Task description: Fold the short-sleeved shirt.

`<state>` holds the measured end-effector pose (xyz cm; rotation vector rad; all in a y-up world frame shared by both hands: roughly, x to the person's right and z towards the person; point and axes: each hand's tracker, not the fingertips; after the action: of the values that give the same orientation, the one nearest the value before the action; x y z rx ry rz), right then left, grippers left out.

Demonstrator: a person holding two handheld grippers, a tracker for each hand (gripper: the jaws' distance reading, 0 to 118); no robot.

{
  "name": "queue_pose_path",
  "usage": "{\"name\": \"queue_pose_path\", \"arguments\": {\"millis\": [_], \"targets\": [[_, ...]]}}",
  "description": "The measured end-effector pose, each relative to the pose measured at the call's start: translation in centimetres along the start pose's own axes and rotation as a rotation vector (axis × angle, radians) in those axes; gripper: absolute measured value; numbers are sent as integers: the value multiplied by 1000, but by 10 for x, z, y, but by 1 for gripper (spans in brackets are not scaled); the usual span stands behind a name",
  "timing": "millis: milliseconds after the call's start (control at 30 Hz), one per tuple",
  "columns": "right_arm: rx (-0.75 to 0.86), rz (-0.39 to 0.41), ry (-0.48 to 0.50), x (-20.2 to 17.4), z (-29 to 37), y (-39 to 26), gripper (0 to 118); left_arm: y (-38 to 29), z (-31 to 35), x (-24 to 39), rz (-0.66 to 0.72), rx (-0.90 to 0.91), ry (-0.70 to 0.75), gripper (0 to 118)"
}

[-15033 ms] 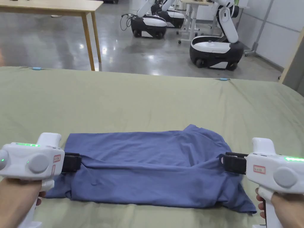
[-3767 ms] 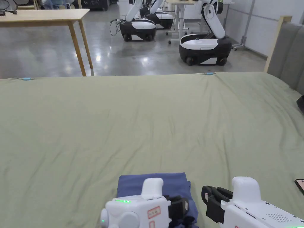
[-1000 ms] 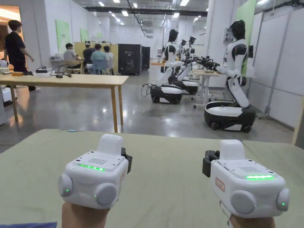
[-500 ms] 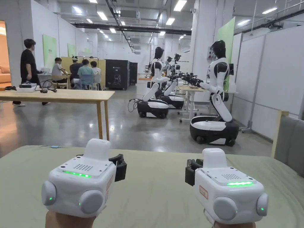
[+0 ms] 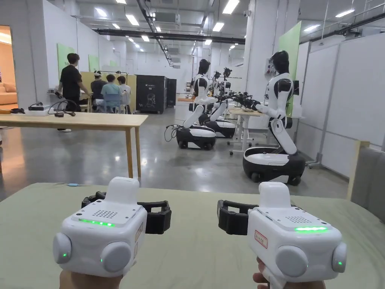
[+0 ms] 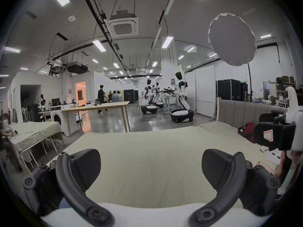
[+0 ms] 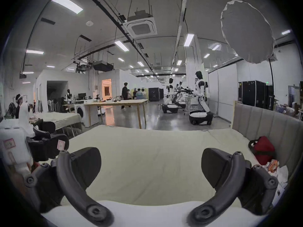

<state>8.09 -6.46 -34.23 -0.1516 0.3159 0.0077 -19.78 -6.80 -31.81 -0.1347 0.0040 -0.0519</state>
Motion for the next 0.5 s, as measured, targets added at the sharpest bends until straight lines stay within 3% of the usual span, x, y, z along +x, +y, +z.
{"name": "queue_pose_path", "arguments": {"millis": [167,300,500], "targets": [[10,64,-68,-10,4,1,118,0,2,-2,17,0,-6,118],[-15,27,-44,-7,3,0,118,-1,3,-3,30,-2,-6,118],[-14,-1,-98,-8,6,-2,118,-3,2,-4,47,-4,-4,118]]}}
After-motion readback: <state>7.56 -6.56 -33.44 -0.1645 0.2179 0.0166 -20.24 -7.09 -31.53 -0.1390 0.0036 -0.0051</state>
